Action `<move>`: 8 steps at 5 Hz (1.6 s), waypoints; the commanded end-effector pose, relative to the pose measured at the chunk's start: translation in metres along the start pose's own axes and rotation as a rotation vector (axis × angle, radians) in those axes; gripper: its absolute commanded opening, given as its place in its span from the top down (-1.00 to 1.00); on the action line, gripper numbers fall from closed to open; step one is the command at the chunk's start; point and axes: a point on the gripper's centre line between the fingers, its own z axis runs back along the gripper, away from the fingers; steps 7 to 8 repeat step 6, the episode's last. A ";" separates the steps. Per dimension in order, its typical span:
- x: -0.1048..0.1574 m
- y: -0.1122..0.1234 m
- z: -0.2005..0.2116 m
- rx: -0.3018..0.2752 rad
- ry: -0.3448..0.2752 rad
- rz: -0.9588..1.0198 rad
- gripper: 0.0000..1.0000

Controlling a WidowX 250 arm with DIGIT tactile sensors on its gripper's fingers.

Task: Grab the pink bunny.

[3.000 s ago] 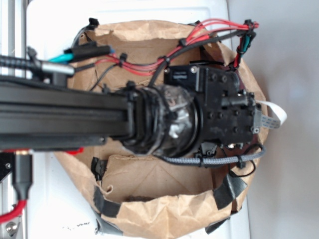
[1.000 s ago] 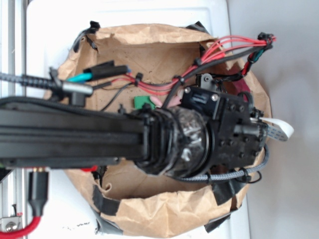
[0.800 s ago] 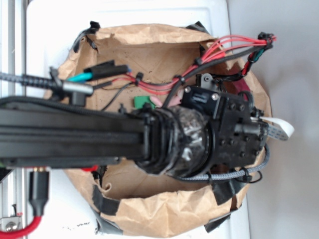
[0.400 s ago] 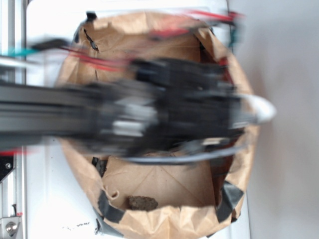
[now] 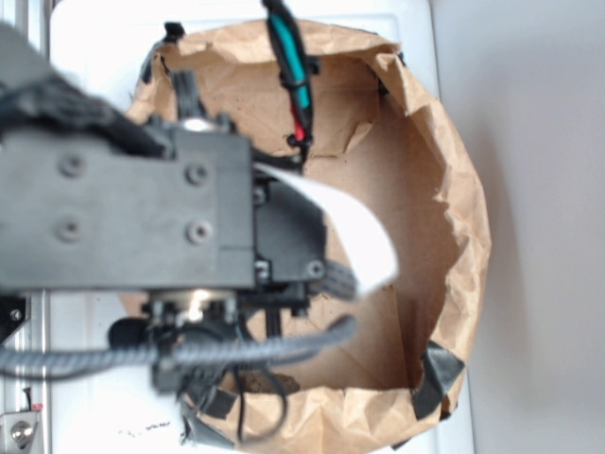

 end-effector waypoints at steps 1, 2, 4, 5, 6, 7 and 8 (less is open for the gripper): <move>0.007 0.002 0.044 -0.011 -0.017 0.027 1.00; 0.010 0.006 0.054 -0.014 -0.030 0.047 1.00; 0.021 0.012 0.056 -0.012 -0.042 0.074 1.00; 0.027 0.016 0.048 0.010 -0.048 0.101 1.00; 0.023 0.014 0.046 0.045 -0.053 0.106 1.00; 0.023 0.014 0.046 0.045 -0.053 0.106 1.00; 0.023 0.014 0.046 0.045 -0.053 0.106 1.00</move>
